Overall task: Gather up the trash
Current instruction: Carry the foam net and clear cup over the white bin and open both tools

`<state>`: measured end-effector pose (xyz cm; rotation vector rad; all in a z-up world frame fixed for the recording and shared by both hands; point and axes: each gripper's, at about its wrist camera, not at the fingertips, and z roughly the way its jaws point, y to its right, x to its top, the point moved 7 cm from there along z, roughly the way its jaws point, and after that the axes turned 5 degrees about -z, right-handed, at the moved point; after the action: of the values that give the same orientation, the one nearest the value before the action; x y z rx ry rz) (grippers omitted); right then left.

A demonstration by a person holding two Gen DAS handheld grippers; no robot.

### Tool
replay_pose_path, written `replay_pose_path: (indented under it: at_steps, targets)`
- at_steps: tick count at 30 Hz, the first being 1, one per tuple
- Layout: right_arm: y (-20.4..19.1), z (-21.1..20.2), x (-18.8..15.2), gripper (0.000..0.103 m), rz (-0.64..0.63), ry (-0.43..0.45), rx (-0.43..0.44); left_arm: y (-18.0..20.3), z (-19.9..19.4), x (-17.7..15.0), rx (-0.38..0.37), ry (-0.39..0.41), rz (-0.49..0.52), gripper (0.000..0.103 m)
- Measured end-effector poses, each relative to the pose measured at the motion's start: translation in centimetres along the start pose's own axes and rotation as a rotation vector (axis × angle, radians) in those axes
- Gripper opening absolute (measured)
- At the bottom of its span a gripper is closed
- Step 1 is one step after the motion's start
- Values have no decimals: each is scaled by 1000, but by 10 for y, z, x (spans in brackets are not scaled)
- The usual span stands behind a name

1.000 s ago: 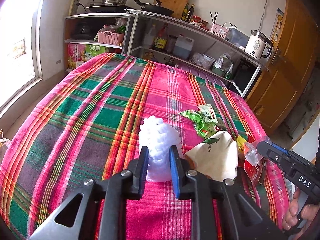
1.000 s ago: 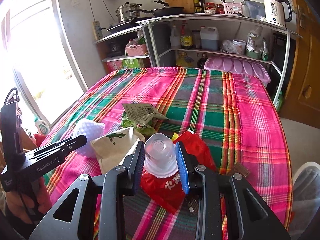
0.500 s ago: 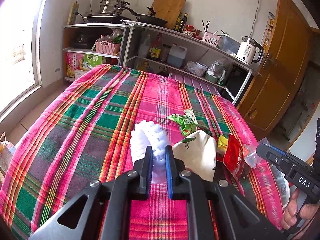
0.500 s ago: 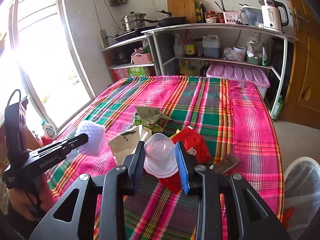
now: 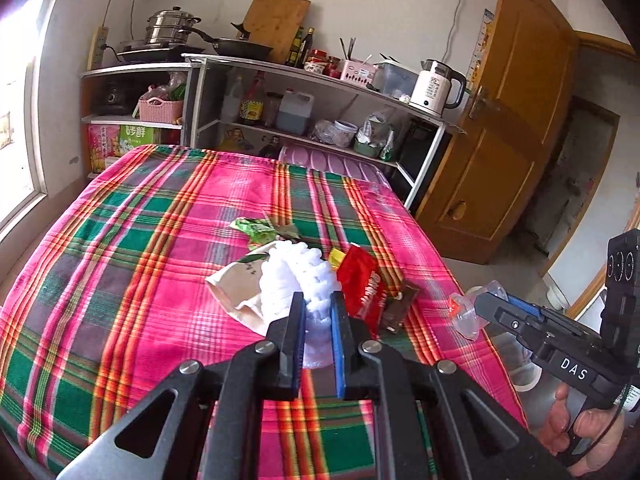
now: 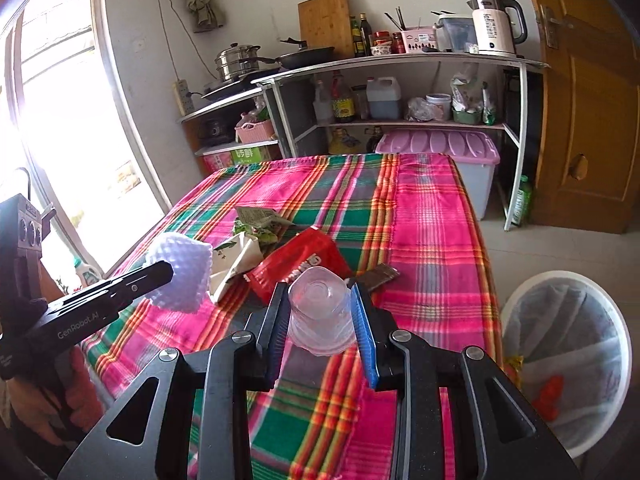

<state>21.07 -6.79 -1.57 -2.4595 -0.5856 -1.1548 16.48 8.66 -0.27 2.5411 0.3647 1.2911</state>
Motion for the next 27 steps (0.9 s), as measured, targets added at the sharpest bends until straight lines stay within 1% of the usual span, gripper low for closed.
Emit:
replay_pose_path:
  at_steps: [5,14,27]
  targets:
    - [24,-19,-11,32,37,11,-39,40,3,-9,-53,-23,52,12]
    - [61,-45,-24,32,89,29,-99,99,13,-23,-134,-66,121,12]
    - [138,-76,-53,32,224,33,-211,183,45,-42,-259,-136,221,12]
